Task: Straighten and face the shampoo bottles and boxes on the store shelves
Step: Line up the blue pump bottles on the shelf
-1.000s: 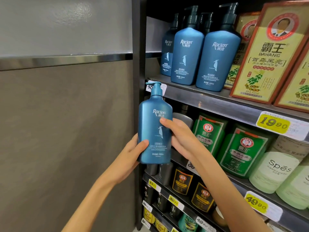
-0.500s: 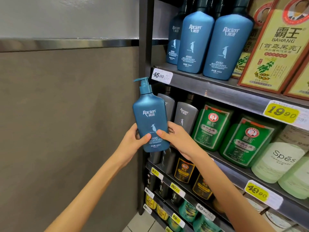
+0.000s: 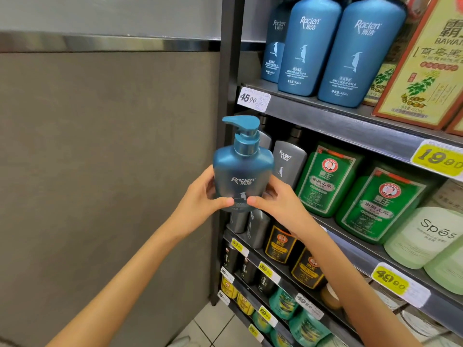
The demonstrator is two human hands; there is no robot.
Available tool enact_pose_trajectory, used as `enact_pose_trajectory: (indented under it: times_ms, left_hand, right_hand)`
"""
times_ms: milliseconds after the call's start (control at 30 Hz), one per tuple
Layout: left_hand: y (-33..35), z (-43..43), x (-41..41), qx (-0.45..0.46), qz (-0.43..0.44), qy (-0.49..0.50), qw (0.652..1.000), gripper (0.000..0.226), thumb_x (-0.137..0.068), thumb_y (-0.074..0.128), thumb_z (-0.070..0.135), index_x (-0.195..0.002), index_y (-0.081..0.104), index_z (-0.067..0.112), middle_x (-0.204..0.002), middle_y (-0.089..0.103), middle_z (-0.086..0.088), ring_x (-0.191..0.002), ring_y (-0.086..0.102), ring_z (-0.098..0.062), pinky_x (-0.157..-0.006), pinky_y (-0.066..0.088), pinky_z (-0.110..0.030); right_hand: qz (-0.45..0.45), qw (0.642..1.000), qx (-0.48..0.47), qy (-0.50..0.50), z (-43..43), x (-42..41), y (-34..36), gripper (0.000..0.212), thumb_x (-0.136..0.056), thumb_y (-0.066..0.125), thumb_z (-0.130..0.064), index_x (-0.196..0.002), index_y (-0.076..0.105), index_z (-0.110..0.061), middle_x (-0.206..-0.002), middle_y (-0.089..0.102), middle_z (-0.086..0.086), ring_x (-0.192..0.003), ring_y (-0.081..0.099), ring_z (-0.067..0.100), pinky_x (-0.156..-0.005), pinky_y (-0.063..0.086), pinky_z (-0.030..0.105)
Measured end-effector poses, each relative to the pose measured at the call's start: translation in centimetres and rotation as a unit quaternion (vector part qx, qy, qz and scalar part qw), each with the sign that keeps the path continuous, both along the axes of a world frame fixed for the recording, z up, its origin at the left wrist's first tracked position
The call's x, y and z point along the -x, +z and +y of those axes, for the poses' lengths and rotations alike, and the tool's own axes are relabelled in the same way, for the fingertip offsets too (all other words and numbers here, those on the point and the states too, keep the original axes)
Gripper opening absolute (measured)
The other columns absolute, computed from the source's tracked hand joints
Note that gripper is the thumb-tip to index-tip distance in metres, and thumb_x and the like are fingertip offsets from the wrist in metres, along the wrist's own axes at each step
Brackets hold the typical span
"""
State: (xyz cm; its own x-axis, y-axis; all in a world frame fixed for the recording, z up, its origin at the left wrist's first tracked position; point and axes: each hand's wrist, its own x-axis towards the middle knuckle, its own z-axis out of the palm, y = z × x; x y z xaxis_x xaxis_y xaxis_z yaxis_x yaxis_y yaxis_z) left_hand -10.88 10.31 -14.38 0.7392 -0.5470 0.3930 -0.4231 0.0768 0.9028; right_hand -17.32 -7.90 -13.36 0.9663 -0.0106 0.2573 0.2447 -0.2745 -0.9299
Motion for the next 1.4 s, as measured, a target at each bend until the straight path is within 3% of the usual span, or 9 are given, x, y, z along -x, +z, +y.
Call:
enact_pose_trajectory:
  times_ms: [100,233,467,600,733,900,1033,1300,1400]
  left_hand:
    - [0.8,0.8,0.8,-0.026,0.027,-0.018,0.999,0.042,-0.081,0.066,-0.001,-0.116,0.051,0.015,-0.112,0.062,0.004,-0.098,0.061,0.002,-0.080,0.046,-0.011]
    - [2.6,1.0,2.0,-0.037,0.188,-0.039,0.981,0.052,-0.078,0.058,0.037,-0.121,0.056,0.007,-0.113,0.068,-0.005,-0.105,0.064,-0.015,-0.089,0.052,-0.027]
    - [4.2,1.2,2.8,-0.011,0.366,-0.051,0.929,0.045,-0.069,0.061,0.046,-0.107,0.065,0.022,-0.104,0.072,0.002,-0.086,0.070,-0.011,-0.064,0.056,-0.024]
    - [4.6,1.4,2.9,-0.049,0.304,-0.009,0.951,0.049,-0.076,0.060,0.040,-0.113,0.063,0.008,-0.108,0.070,-0.008,-0.092,0.067,-0.016,-0.075,0.054,-0.024]
    - [4.4,0.7,2.3,0.006,0.200,0.048,0.979,0.034,-0.090,0.054,0.013,-0.121,0.054,0.000,-0.114,0.066,-0.013,-0.093,0.064,-0.017,-0.072,0.053,-0.018]
    - [7.4,-1.3,-0.4,0.021,0.051,0.073,0.996,0.034,-0.090,0.054,0.006,-0.124,0.052,0.003,-0.117,0.064,-0.009,-0.099,0.062,-0.013,-0.083,0.050,-0.018]
    - [10.4,-3.5,-3.3,0.038,-0.042,0.092,0.994,0.032,-0.092,0.053,0.009,-0.124,0.053,0.010,-0.111,0.064,0.000,-0.090,0.061,0.000,-0.077,0.047,-0.010]
    - [14.1,-6.4,-8.1,0.068,-0.095,0.080,0.990,0.028,-0.091,0.054,0.006,-0.118,0.055,0.015,-0.101,0.064,0.009,-0.086,0.060,0.002,-0.074,0.047,-0.008]
    - [14.8,-7.3,-9.3,0.090,-0.051,0.049,0.993,0.022,-0.094,0.050,0.013,-0.116,0.053,0.014,-0.103,0.064,0.005,-0.085,0.062,0.002,-0.072,0.048,-0.009]
  right_hand:
    - [0.041,0.998,-0.019,0.032,-0.2,0.5,0.5,0.038,-0.080,0.072,-0.015,-0.110,0.056,-0.034,-0.108,0.068,-0.013,-0.101,0.065,0.005,-0.089,0.053,0.024]
    - [0.126,0.988,-0.079,0.044,1.0,0.6,2.4,0.045,-0.065,0.070,-0.045,-0.101,0.066,-0.018,-0.095,0.075,0.000,-0.086,0.071,0.011,-0.067,0.057,0.025]
    - [0.210,0.962,-0.173,0.020,2.4,-0.3,3.8,0.027,-0.084,0.065,-0.037,-0.094,0.067,-0.012,-0.088,0.075,0.004,-0.079,0.072,0.015,-0.061,0.057,0.025]
    - [0.194,0.972,-0.135,0.011,2.7,-0.1,3.5,0.029,-0.088,0.061,-0.040,-0.104,0.065,-0.016,-0.098,0.075,-0.001,-0.090,0.071,0.011,-0.069,0.058,0.024]
    - [0.119,0.979,-0.160,0.027,2.8,0.0,3.3,0.035,-0.090,0.058,-0.024,-0.123,0.054,-0.015,-0.119,0.067,0.002,-0.106,0.065,0.015,-0.086,0.056,0.034]
    - [-0.012,0.982,-0.172,-0.079,2.7,-1.9,5.8,0.026,-0.087,0.063,-0.011,-0.112,0.059,-0.016,-0.112,0.069,0.003,-0.095,0.067,0.009,-0.080,0.055,0.022]
    - [-0.074,0.979,-0.128,-0.143,1.7,-4.1,9.2,0.021,-0.086,0.067,-0.016,-0.106,0.061,-0.018,-0.109,0.070,0.005,-0.100,0.067,0.017,-0.090,0.054,0.039]
    - [-0.136,0.963,-0.044,-0.229,0.1,-7.9,13.7,0.021,-0.083,0.070,-0.018,-0.101,0.060,-0.019,-0.106,0.070,0.003,-0.099,0.066,0.016,-0.093,0.051,0.044]
    - [-0.140,0.959,-0.034,-0.245,-0.5,-8.7,14.6,0.019,-0.082,0.071,-0.017,-0.098,0.060,-0.021,-0.102,0.071,0.002,-0.097,0.066,0.018,-0.092,0.052,0.044]
